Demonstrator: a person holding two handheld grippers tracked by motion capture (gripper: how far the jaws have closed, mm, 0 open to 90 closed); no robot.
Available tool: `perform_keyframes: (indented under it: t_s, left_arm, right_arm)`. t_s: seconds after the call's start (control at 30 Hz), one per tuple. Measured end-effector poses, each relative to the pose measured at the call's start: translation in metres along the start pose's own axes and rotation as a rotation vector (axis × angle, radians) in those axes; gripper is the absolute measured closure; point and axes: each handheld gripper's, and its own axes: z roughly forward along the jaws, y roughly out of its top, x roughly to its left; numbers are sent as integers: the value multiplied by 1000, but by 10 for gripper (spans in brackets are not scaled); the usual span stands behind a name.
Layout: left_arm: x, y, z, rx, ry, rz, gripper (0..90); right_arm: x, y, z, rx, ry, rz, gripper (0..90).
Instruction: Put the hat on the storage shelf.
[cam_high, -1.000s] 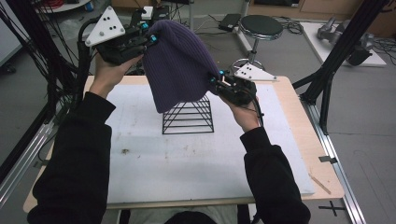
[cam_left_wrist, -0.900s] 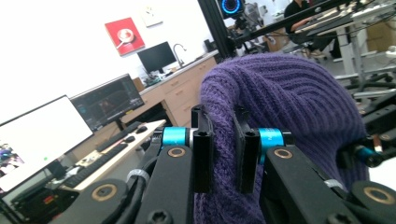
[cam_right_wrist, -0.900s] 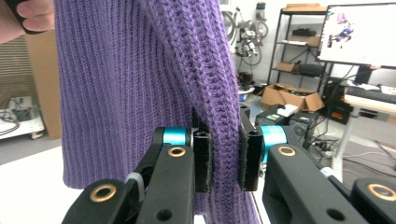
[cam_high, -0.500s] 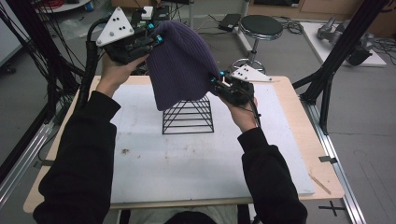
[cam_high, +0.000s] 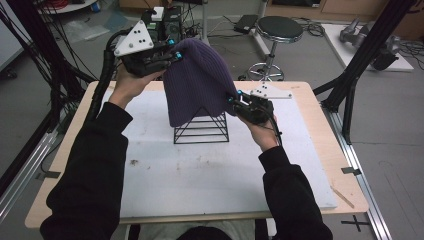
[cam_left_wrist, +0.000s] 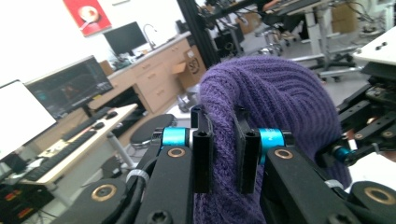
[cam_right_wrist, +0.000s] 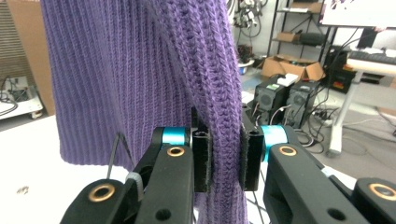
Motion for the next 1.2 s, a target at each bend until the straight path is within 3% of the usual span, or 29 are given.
perform_keyframes:
  t_s: [0.17,0.4,0.6,0.73,0.97,1.2]
  left_arm:
    - [-4,-10,1,3,-48,-9,808]
    - [-10,-30,2,22,-77,-43,808]
    - [-15,-34,6,38,-102,-42,808]
    - [-19,-36,10,78,-126,-25,808]
    - [-27,-44,17,139,-153,-10,806]
    - [-33,-50,19,166,-165,0,805]
  right_arm:
    - [-1,-14,0,19,15,10,794]
    - [-2,-32,1,57,31,27,793]
    - [-1,-43,5,86,24,39,789]
    - [0,-51,9,135,18,40,785]
    - [-1,-66,16,215,14,11,776]
    - [1,-72,22,272,-9,-29,767]
